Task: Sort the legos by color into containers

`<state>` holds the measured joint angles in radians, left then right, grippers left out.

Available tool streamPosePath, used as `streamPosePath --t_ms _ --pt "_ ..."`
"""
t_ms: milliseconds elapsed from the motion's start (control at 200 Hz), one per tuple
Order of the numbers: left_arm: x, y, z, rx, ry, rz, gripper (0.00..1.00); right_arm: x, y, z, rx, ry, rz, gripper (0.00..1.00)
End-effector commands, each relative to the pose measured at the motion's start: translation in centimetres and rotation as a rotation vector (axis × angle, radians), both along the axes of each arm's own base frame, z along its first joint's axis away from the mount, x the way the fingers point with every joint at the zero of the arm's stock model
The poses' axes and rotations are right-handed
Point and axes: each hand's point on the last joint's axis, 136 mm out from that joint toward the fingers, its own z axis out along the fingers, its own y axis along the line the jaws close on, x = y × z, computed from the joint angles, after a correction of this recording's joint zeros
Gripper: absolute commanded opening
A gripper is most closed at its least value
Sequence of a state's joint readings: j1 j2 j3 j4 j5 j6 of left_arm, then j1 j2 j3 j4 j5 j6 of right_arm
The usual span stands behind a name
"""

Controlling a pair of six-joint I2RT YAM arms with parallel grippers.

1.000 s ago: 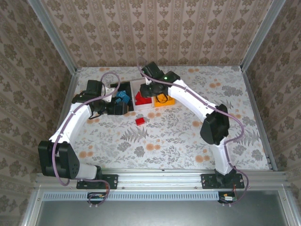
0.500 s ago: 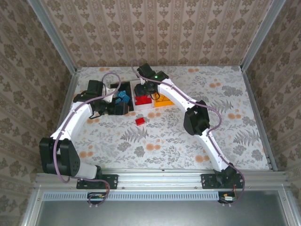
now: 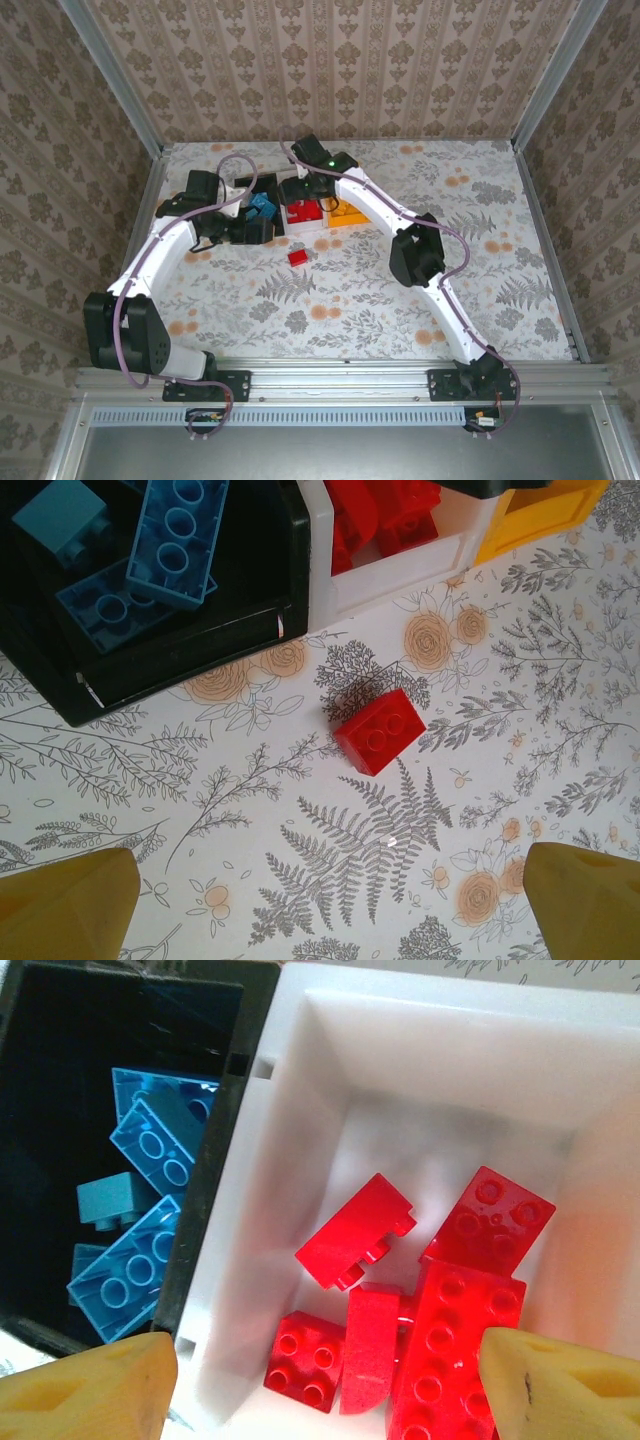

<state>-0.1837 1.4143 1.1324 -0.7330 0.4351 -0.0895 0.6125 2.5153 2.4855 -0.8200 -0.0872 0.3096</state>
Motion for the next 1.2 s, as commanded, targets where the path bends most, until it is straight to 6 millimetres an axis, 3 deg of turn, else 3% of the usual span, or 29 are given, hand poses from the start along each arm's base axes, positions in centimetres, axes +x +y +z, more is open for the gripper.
streamPosePath --t_ms 0,110,275,435,495,540,600,700,800,900,1195 --pt "-0.2 -0.3 0.0 -0.014 -0.005 -0.004 1.0 -0.8 -0.2 6.3 0.07 -0.082 0.022 0.82" --pt "-0.1 -0.3 0.2 -0.015 -0.028 -0.005 1.0 -1.9 -1.3 7.0 0.096 -0.075 0.022 0.82" --pt "0.2 0.0 1.2 -0.011 -0.098 -0.003 1.0 -3.9 -4.4 7.4 0.136 -0.062 0.001 0.83" --pt "0.4 -0.2 2.5 -0.034 -0.131 0.012 1.0 -6.1 -9.4 7.8 0.141 -0.056 -0.052 0.85" --pt "0.4 0.0 3.0 -0.02 -0.131 0.044 1.0 -6.7 -11.2 8.1 0.165 -0.064 -0.085 0.91" --pt "0.5 0.0 3.4 -0.022 -0.126 0.066 1.0 -7.4 -12.6 7.9 0.181 -0.054 -0.113 1.0" --pt "0.3 -0.2 3.5 -0.034 -0.1 0.11 1.0 -8.3 -14.2 7.5 0.201 -0.043 -0.147 1.0" --pt "-0.4 -1.2 2.8 -0.042 -0.044 0.168 1.0 -9.7 -16.4 6.9 0.211 -0.032 -0.19 1.0" --pt "-1.5 -3.7 1.6 -0.012 -0.024 0.146 1.0 -11.0 -17.6 6.2 0.208 -0.021 -0.208 1.0" --pt "-2.7 -6.0 -0.3 0.042 0.011 0.105 1.0 -12.2 -18.1 5.2 0.196 0.0 -0.202 1.0" --pt "-2.7 -8.8 -5.4 0.168 0.089 0.063 0.95 -14.5 -18.8 2.6 0.181 0.054 -0.195 1.0"
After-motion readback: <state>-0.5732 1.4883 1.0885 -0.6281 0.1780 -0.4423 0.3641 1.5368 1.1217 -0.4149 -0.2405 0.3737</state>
